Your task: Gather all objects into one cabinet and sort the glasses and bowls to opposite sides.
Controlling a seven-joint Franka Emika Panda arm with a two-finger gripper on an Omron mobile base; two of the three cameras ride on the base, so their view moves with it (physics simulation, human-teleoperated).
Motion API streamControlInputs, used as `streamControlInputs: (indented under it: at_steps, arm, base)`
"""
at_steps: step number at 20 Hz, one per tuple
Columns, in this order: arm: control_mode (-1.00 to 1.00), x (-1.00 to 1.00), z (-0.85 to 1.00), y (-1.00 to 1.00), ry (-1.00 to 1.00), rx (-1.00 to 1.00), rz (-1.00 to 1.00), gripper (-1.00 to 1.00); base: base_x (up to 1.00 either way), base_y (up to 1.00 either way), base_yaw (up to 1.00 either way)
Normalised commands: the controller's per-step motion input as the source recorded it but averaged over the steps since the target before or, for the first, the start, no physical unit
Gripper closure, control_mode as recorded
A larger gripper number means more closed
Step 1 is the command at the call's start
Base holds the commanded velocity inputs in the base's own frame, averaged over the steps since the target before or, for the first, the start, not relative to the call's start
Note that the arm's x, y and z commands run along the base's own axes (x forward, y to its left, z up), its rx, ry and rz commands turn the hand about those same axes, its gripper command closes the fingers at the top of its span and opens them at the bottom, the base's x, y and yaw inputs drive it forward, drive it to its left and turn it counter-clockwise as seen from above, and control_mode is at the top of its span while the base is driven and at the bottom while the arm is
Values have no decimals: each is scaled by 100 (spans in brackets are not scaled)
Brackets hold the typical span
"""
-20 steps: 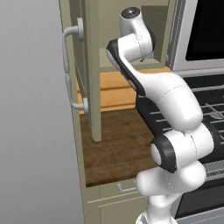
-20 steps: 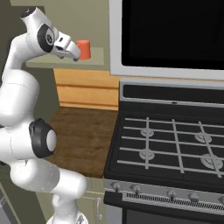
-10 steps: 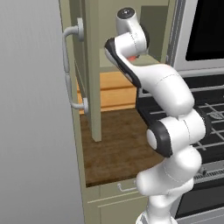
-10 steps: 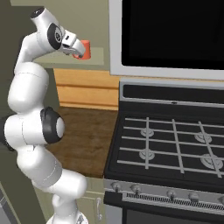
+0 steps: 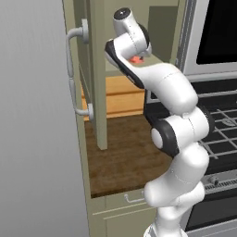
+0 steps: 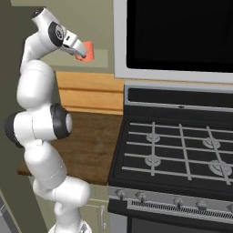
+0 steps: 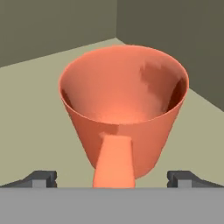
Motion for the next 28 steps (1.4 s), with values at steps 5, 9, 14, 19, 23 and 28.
streamControlInputs:
  at_steps: [5, 9, 14, 19, 23, 28]
  arm:
    - [-100, 10, 0, 2, 0, 0, -15, -100]
    - [-100, 0, 0, 0, 0, 0, -16, 100]
    - [-100, 0, -1, -3, 0, 0, -12, 100]
    - [-100, -18, -7, -18, -3, 0, -2, 100]
    - [-100, -56, -6, -5, -16, 0, 0, 100]
    - [-100, -87, -12, 0, -25, 0, 6, 100]
  base:
    - [0, 0, 0]
    - [0, 0, 0]
    - [0, 0, 0]
    - [0, 0, 0]
    - [0, 0, 0]
    - [0, 0, 0]
